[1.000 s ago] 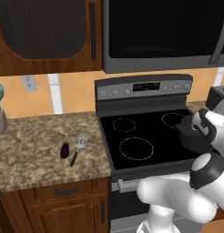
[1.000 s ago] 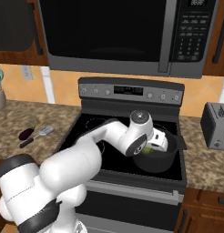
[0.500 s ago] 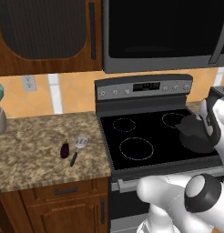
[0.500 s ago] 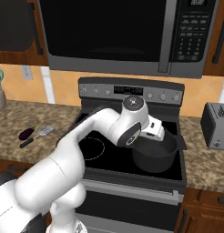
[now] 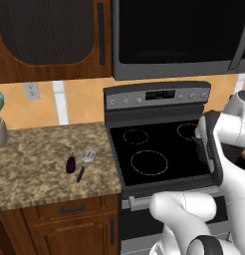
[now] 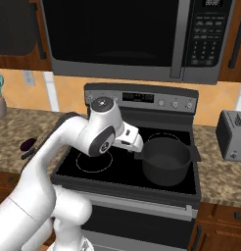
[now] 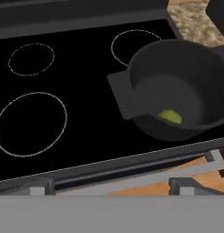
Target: Put the eggplant and lime in the pot. Retrieve the spatula and lightly stir the vegetables in the pot.
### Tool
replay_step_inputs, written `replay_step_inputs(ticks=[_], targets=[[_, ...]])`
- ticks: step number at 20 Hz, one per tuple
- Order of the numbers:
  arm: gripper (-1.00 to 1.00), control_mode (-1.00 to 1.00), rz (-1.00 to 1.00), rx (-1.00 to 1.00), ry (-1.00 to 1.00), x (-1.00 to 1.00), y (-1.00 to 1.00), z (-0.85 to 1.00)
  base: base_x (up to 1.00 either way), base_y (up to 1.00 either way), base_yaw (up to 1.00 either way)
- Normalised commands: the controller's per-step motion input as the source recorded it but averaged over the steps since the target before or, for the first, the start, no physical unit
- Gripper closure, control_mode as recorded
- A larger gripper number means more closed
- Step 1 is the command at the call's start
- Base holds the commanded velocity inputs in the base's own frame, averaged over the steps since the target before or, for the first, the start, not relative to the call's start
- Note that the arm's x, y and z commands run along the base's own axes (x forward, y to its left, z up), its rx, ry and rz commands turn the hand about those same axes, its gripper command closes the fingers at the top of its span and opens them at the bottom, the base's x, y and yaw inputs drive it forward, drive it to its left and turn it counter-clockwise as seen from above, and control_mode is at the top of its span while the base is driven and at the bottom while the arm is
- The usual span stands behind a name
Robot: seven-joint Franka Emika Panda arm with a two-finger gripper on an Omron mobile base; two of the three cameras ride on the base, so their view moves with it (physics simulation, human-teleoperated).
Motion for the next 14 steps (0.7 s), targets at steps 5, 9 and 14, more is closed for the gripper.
replay_step_inputs(ticks=[5,9,14], targets=[[-1.0,-1.0,0.11,-0.04,0.05,-0.24,1.0,0.0,0.0,0.0,0.0],[-1.0,-1.0,0.15,-0.01,0.09,0.01,1.0,0.0,0.0,0.0,0.0],[-1.0,-1.0,0.12,0.0,0.12,0.08,1.0,0.0,0.0,0.0,0.0]])
